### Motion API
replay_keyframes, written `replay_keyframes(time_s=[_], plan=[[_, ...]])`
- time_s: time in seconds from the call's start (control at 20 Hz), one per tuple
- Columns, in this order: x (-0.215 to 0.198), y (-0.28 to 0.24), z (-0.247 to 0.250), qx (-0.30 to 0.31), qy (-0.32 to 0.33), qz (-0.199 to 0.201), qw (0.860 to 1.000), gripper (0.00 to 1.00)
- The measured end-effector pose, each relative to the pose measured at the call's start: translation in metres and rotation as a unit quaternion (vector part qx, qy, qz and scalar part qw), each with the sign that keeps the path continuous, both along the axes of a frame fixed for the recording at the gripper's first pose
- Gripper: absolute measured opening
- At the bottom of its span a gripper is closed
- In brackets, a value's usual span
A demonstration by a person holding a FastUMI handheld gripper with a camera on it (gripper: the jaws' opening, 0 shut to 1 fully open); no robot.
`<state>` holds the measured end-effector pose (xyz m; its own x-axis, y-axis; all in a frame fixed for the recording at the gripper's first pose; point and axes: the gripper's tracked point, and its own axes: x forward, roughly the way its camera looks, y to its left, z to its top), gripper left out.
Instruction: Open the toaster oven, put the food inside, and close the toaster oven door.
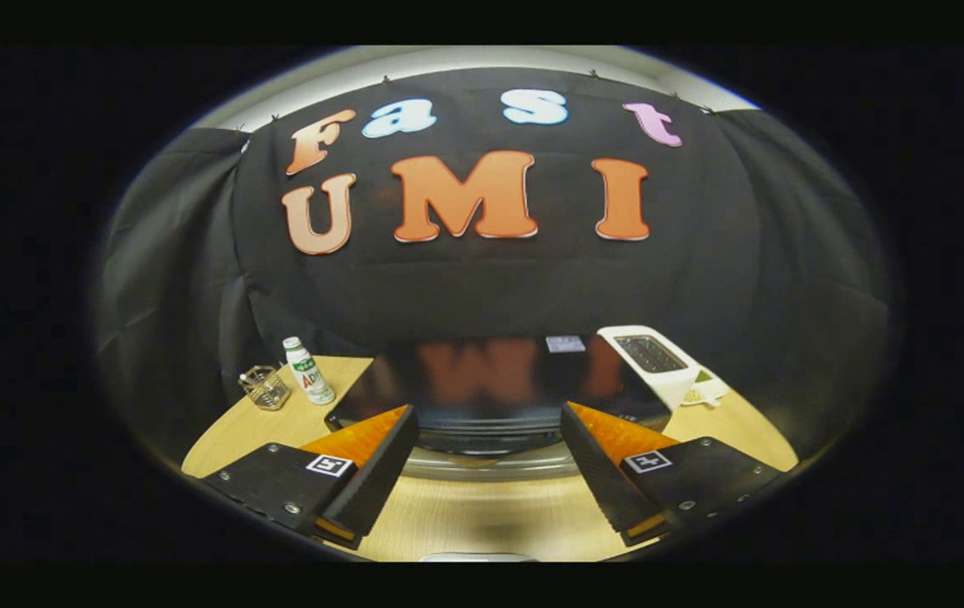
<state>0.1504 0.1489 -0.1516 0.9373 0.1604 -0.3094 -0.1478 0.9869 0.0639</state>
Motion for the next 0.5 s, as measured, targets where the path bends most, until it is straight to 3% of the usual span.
replay_keyframes(time_s=[0.25,0.5], plan=[[-0.011,-0.021,0.104,-0.004,-0.060,0.002,0.998,1.00],[-0.050,-0.045,0.193,-0.009,-0.116,0.001,0.993,1.00]])
